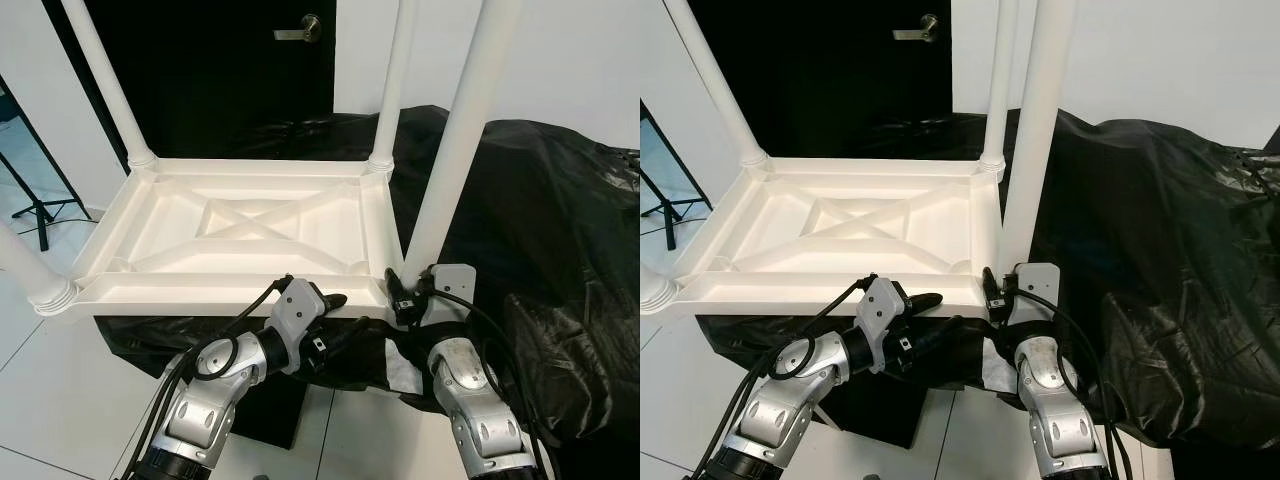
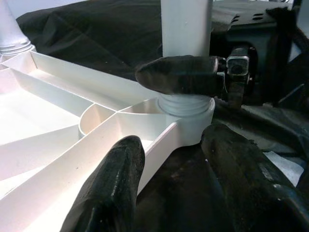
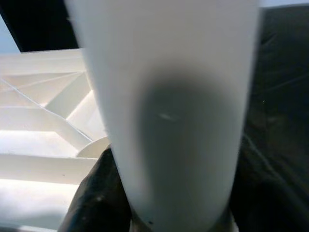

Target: Building children table

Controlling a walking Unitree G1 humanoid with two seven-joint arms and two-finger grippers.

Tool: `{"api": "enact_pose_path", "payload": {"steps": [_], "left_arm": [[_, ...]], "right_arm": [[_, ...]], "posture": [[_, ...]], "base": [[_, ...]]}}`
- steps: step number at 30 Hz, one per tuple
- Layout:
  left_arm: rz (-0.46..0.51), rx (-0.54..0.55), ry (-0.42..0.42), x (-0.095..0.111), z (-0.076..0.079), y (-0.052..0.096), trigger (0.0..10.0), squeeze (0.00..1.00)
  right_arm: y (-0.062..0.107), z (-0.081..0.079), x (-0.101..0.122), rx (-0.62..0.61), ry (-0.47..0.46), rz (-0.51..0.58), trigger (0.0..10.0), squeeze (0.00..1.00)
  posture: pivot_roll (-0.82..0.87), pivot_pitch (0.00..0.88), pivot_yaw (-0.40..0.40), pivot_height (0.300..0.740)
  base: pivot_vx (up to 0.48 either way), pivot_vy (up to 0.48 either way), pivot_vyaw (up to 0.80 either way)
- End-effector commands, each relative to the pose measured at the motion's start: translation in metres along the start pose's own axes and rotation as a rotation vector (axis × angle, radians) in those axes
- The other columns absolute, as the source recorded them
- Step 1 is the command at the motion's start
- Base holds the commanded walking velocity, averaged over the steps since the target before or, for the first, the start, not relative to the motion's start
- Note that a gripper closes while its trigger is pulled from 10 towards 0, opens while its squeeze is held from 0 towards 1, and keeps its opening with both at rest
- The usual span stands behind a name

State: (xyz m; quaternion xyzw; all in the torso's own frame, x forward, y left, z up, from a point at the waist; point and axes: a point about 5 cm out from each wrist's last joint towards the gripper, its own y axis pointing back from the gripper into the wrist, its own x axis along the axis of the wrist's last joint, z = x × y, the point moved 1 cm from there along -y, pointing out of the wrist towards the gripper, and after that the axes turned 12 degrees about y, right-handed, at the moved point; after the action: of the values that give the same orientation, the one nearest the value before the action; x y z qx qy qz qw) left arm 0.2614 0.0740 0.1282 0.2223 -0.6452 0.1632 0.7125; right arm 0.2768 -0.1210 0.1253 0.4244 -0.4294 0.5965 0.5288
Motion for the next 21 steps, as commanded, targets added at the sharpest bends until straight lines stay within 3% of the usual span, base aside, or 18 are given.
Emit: {"api": "enact_pose_path", "payload": {"steps": [1,6,9,13,14,15,16,21], "left_arm": [[-0.002,0.015,-0.005,0.001,-0.001,0.000,10.0,0.00],[-0.003,0.017,-0.011,0.002,-0.003,0.001,10.0,0.00],[-0.001,0.023,-0.012,0.003,-0.004,0.001,10.0,0.00],[-0.003,0.025,-0.016,0.003,-0.005,0.002,10.0,0.00],[-0.005,0.028,-0.016,0.003,-0.005,0.003,10.0,0.00],[-0.005,0.028,-0.016,0.003,-0.005,0.003,10.0,0.00],[-0.007,0.027,-0.016,0.003,-0.005,0.004,10.0,0.00],[-0.012,0.016,-0.015,0.003,-0.004,0.006,10.0,0.00]], "right_arm": [[0.001,0.007,0.000,-0.030,0.033,0.001,10.0,1.00],[0.005,0.022,0.000,0.020,0.042,0.036,10.0,1.00],[0.007,0.036,-0.003,0.138,0.029,0.063,10.0,1.00],[0.008,0.040,-0.004,0.255,0.034,0.074,10.0,1.00],[0.006,0.043,-0.006,0.316,0.039,0.073,10.0,0.22],[0.006,0.043,-0.006,0.316,0.039,0.073,10.0,0.22],[0.004,0.043,-0.007,0.351,0.050,0.075,10.0,0.00],[-0.008,0.039,-0.005,0.509,0.089,0.092,10.0,0.00]], "posture": [[-0.04,0.000,-0.020,0.740],[-0.04,0.000,-0.015,0.740],[-0.05,0.000,-0.008,0.740],[-0.05,0.000,-0.007,0.740],[-0.05,0.000,-0.007,0.740],[-0.05,0.000,-0.007,0.740],[-0.04,0.000,-0.010,0.740],[-0.02,0.000,-0.016,0.740]], "base": [[0.000,0.000,0.00],[0.000,0.000,0.00],[0.000,0.000,0.00],[0.000,0.000,0.00],[0.000,0.000,0.00],[0.000,0.000,0.00],[0.000,0.000,0.00],[0.000,0.000,0.00]]}}
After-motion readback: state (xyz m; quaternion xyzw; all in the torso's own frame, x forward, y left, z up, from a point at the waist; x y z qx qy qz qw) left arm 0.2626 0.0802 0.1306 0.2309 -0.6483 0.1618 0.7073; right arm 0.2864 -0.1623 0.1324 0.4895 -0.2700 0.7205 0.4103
